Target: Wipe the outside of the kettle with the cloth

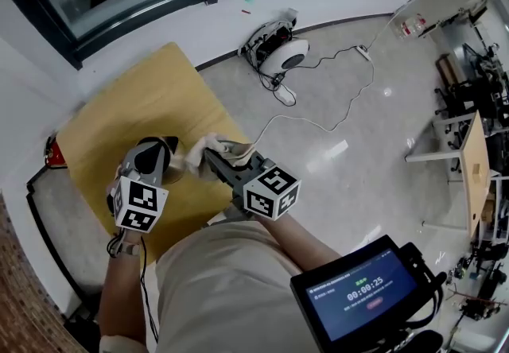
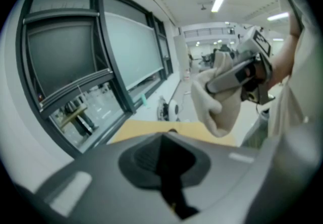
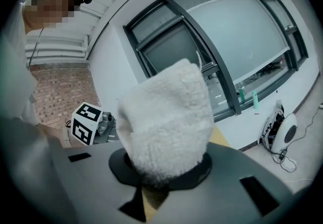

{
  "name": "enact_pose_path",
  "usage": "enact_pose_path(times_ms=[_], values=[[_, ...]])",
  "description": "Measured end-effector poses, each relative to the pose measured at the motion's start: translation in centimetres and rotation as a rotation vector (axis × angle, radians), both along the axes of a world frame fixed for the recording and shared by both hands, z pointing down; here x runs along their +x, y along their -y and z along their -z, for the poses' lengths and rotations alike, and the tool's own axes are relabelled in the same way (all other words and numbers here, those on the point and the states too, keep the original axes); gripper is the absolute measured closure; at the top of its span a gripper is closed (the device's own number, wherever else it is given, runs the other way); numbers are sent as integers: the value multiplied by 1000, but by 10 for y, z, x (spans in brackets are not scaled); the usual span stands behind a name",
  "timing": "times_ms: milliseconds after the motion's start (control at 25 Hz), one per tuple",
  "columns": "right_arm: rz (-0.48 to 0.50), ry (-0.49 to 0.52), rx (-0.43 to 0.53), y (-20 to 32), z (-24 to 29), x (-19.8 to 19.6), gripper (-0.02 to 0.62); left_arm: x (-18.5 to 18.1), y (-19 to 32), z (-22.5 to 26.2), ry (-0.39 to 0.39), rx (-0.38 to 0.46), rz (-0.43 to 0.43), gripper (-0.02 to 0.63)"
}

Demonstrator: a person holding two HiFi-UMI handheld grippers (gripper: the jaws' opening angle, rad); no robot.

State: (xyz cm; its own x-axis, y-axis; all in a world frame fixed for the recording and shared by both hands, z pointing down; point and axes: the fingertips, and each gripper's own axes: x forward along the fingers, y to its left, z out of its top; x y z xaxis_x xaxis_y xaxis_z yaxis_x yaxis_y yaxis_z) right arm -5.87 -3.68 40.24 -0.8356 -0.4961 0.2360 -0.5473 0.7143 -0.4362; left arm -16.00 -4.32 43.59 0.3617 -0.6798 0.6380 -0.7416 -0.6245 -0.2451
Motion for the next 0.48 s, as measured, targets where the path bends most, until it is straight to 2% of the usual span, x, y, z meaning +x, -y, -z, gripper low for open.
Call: enact_pose_path(times_ms=[280,480], values=[[-43,18,-27,5,-2,5,525,2,0,1,6,3,-10,618],[-32,-45,29,4,0,4,525,4,1,3,10,13,-18,618]])
